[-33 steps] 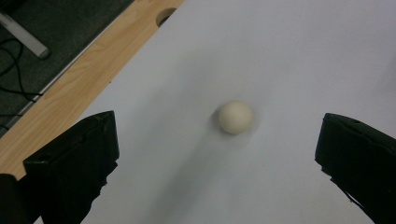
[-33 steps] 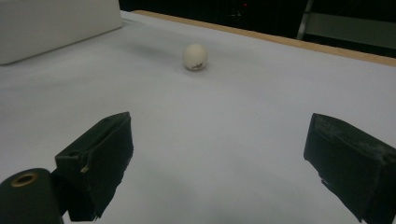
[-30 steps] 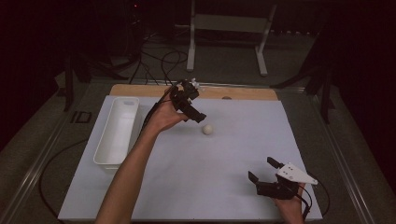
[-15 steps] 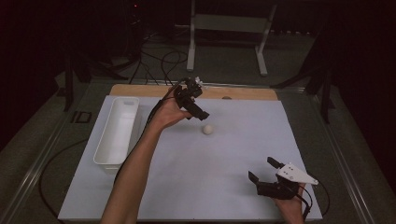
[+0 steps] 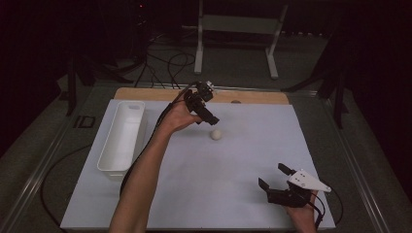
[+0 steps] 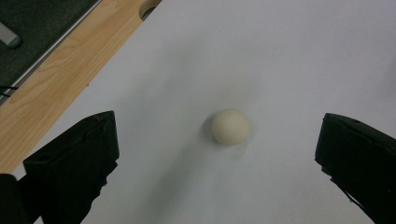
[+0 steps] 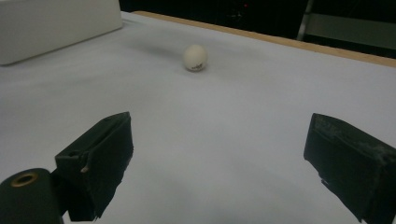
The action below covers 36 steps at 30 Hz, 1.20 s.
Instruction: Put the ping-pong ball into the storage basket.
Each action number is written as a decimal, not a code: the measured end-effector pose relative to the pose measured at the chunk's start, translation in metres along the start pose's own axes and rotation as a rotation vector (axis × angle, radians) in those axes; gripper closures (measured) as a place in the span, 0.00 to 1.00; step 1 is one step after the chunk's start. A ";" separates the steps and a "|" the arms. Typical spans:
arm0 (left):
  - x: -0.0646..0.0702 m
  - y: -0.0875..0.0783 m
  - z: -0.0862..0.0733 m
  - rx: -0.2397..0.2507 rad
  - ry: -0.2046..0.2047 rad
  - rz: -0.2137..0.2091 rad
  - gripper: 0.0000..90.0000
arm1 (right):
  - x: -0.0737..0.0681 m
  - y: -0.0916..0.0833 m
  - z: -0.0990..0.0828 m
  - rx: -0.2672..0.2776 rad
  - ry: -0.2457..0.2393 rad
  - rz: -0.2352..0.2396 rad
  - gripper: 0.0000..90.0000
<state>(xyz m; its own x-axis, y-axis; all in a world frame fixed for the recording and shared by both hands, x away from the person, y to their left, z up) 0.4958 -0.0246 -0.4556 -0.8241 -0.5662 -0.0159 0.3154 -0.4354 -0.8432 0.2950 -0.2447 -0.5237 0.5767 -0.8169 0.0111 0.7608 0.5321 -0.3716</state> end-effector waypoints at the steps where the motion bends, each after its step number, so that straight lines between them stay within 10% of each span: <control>1: 0.000 0.001 0.001 0.002 -0.002 -0.001 0.00 | 0.000 0.000 0.000 0.000 0.000 0.000 0.09; 36: 0.009 0.036 0.002 -0.068 -0.021 -0.034 0.00 | 0.002 -0.001 0.000 0.003 0.003 -0.003 0.09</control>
<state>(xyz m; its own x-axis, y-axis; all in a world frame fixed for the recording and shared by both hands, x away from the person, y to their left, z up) 0.5010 -0.0463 -0.4849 -0.8236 -0.5667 0.0238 0.2543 -0.4065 -0.8775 0.2952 -0.2470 -0.5231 0.5736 -0.8191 0.0090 0.7634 0.5305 -0.3685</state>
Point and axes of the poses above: each handheld gripper's, and its own axes: y roughly forward along the jaws, z roughly out of its top, x roughly to its right, the point moved 9 cm from there along y, roughly forward along the jaws, and after that the axes turned 2 degrees about -y, right-handed, at the moved point
